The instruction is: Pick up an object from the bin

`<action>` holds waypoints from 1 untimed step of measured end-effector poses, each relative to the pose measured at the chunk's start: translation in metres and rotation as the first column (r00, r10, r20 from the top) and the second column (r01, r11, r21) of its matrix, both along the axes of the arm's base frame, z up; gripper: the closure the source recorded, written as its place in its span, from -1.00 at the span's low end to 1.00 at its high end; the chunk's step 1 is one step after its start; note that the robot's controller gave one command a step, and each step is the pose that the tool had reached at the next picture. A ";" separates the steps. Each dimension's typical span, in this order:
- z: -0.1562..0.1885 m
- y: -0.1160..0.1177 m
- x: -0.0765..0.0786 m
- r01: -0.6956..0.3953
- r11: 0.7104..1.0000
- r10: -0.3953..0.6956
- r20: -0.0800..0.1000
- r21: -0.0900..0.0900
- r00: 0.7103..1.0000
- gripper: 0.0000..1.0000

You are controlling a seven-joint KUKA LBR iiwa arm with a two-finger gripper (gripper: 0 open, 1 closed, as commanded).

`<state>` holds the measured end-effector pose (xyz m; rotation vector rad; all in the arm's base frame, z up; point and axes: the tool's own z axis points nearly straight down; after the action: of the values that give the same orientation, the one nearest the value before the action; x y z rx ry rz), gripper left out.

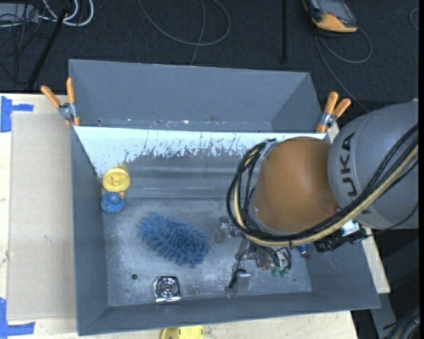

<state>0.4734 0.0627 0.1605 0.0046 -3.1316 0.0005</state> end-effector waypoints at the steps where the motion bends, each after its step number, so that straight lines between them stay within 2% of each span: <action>1: 0.004 0.000 0.002 0.002 1.000 -0.002 0.008 0.001 1.000 -1.00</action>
Offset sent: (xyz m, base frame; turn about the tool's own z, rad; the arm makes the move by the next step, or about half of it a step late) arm 0.0402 0.0396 -0.0707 -0.0344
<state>0.4754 0.0624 0.1643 0.0009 -3.1397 -0.0006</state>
